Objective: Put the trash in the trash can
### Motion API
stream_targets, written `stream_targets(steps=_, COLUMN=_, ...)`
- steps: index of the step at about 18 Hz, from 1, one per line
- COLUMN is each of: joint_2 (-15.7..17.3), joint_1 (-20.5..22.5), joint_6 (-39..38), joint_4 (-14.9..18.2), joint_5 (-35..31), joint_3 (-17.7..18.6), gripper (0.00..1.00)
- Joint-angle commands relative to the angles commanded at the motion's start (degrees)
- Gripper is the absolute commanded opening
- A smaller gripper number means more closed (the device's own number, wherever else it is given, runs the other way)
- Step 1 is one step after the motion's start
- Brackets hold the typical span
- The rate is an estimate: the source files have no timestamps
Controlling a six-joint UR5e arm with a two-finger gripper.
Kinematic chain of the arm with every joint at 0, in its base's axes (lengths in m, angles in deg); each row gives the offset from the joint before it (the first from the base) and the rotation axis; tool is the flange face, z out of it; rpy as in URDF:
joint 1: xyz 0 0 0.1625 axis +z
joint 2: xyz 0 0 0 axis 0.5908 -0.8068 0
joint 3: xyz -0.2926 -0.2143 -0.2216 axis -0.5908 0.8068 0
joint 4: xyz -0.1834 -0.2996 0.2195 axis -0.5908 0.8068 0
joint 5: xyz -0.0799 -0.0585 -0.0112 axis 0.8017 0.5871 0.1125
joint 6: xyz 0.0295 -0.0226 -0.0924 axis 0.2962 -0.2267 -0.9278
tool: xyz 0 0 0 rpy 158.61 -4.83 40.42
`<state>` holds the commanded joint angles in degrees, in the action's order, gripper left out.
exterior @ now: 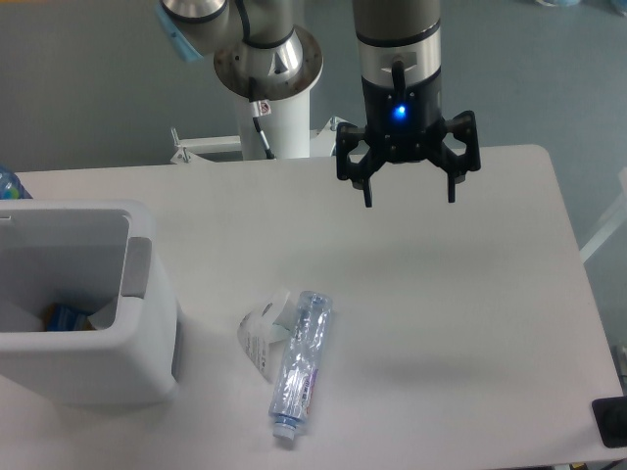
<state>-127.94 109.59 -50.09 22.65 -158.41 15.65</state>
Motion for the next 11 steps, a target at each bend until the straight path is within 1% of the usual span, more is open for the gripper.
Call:
stream_targets(steps=6, joint_2=0.0, joint_1=-0.2, joint_6=-0.1, joint_4=-0.2, joint_5=0.4, joint_3=0.4, gripper=1.00)
stream_targets(steps=7, joint_2=0.0, joint_1=-0.3, joint_6=-0.7, joint_4=-0.3, joint_5=0.4, joint_3=0.9, gripper=1.00)
stream_targets(steps=8, joint_2=-0.1, joint_1=-0.3, joint_6=-0.6, joint_4=-1.0, joint_5=0.4, joint_3=1.8, gripper=1.00)
stream_targets(steps=9, joint_2=-0.2, joint_1=-0.5, joint_6=-0.4, joint_4=-2.8, joint_5=1.1, joint_3=2.6, gripper=1.00)
stream_targets(steps=11, joint_2=-0.5, joint_1=-0.6, joint_6=-0.4, joint_4=-6.7, joint_5=1.7, joint_3=5.3, gripper=1.00)
